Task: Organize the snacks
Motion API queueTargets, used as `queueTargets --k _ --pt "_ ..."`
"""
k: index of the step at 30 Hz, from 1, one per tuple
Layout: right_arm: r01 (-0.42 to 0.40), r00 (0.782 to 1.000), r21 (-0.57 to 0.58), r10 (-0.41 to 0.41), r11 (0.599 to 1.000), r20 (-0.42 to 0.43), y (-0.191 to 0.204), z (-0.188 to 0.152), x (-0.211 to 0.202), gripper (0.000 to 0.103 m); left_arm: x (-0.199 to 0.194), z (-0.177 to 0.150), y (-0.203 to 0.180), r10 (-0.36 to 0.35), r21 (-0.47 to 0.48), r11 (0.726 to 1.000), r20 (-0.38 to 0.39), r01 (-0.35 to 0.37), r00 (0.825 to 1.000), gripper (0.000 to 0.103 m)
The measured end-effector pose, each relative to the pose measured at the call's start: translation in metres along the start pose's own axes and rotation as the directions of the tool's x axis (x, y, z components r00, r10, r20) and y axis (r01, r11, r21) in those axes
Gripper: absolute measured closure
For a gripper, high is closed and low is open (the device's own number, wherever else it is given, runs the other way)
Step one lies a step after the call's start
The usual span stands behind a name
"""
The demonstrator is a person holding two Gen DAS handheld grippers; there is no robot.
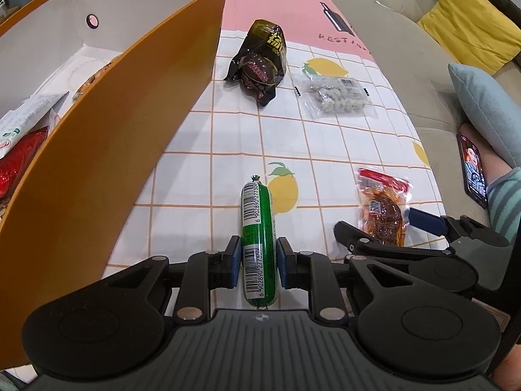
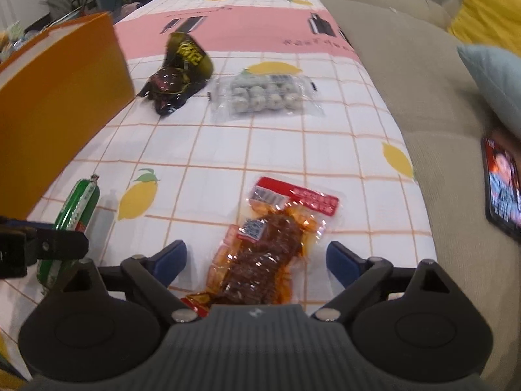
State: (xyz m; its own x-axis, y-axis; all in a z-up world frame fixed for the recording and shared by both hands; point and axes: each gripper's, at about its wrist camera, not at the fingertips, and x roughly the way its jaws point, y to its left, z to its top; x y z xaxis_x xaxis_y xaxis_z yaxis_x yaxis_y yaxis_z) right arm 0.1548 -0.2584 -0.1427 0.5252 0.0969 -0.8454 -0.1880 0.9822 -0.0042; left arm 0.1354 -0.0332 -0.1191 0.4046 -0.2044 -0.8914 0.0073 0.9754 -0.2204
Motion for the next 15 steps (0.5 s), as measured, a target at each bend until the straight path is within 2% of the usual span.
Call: queueTargets --k 1,4,10,15 --pt "-0.003 1.0 -0.007 0.003 1.0 0.006 0.001 0.001 0.0 0.017 0.001 0.0 0.0 0.0 -0.001 1.0 -0.002 0.0 1.0 0.078" --pt "-0.013 0.999 -0.028 0.014 1.0 0.036 0.002 0.003 -0.003 0.039 0.002 0.0 0.001 0.002 -0.001 1.0 -0.007 -0.002 1.0 0.078" --pt "-0.028 0.999 -0.053 0.03 0.998 0.034 0.006 0.005 -0.006 0.05 0.001 -0.001 0.0 -0.002 0.001 1.0 0.0 0.002 1.0 0.078" --pt "-0.057 0.997 -0.047 0.059 0.997 0.05 0.009 0.006 -0.015 0.054 -0.005 0.001 0.0 -0.006 -0.002 1.0 0.019 0.006 1.0 0.078"
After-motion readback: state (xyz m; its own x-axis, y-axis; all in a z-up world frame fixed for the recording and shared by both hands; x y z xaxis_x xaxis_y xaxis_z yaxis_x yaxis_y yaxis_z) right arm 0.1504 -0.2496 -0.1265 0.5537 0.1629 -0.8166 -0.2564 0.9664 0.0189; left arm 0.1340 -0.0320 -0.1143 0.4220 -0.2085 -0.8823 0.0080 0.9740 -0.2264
